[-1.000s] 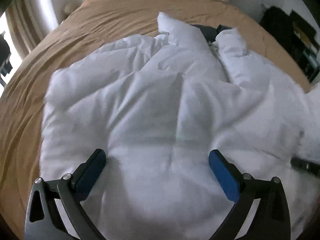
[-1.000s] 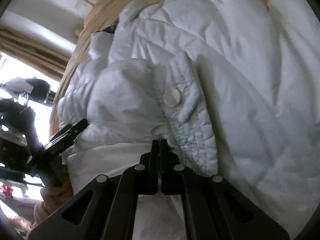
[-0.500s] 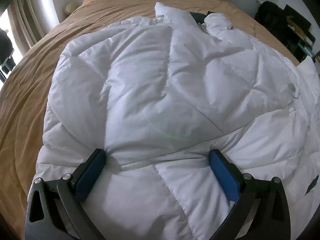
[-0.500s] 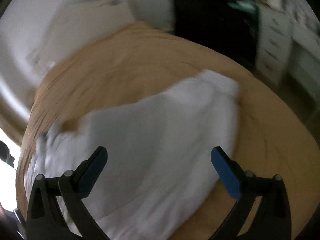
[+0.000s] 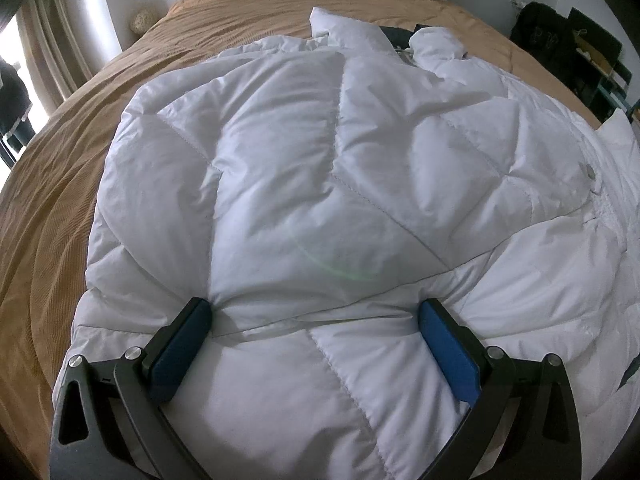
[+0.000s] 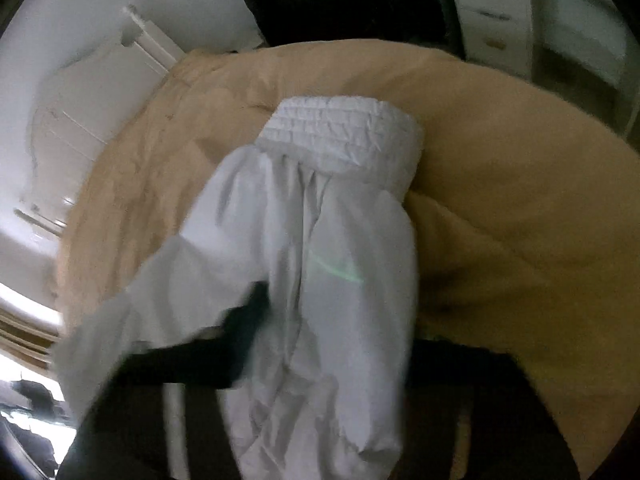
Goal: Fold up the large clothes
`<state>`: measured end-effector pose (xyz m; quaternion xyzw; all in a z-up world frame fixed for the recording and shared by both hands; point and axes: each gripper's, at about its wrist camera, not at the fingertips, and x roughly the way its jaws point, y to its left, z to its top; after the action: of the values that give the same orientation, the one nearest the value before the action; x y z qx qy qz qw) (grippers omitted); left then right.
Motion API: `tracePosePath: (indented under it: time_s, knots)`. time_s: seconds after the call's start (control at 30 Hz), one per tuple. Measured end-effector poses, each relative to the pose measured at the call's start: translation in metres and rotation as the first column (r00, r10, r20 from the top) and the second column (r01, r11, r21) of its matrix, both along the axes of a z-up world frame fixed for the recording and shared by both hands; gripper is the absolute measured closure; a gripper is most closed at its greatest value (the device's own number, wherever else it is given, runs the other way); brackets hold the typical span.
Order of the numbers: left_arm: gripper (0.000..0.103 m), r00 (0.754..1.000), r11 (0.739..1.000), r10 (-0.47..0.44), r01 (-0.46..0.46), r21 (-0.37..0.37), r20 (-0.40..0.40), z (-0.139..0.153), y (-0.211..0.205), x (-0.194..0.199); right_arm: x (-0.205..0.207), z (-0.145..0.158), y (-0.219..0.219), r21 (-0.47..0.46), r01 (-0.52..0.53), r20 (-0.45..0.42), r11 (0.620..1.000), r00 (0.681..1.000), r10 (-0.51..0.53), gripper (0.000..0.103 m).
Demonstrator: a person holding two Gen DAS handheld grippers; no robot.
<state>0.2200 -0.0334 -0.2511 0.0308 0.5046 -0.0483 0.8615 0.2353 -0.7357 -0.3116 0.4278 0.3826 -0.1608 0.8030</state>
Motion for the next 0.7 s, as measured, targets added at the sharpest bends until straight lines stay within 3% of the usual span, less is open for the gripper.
tracePosePath:
  time_s: [0.03, 0.1, 0.23, 0.4, 0.47, 0.53, 0.7]
  knots:
    - [0.0, 1.0, 1.0, 0.0, 0.0, 0.0, -0.002, 0.0, -0.001, 0.001, -0.005, 0.002, -0.001, 0.028, 0.005, 0.041, 1.0, 0.999, -0.006, 0.089]
    - [0.0, 1.0, 1.0, 0.001, -0.001, 0.0, -0.003, 0.0, 0.0, 0.001, -0.016, 0.015, 0.002, 0.041, -0.006, 0.113, 0.999, 0.994, 0.001, 0.092]
    - [0.0, 1.0, 1.0, 0.0, 0.0, -0.001, -0.003, 0.0, 0.0, 0.001, -0.039, 0.054, 0.035, 0.126, -0.084, 0.348, 0.988, 0.937, 0.035, 0.094]
    - [0.0, 1.0, 0.999, 0.022, -0.022, -0.028, -0.008, 0.003, 0.003, 0.004, -0.043, 0.121, 0.13, 0.112, -0.297, 0.571, 0.948, 0.8, 0.183, 0.094]
    - [0.0, 0.999, 0.998, 0.042, -0.043, -0.052, -0.016, 0.007, 0.006, 0.006, -0.036, 0.143, 0.188, 0.079, -0.409, 0.64, 0.909, 0.72, 0.268, 0.094]
    - [0.0, 0.998, 0.996, 0.063, -0.064, -0.062, -0.027, 0.01, 0.01, 0.008, -0.03, 0.15, 0.236, 0.06, -0.499, 0.665, 0.865, 0.666, 0.338, 0.094]
    - [0.001, 0.995, 0.995, 0.092, -0.094, -0.046, -0.049, 0.019, 0.018, 0.01, 0.002, 0.125, 0.382, 0.056, -0.729, 0.627, 0.683, 0.557, 0.544, 0.094]
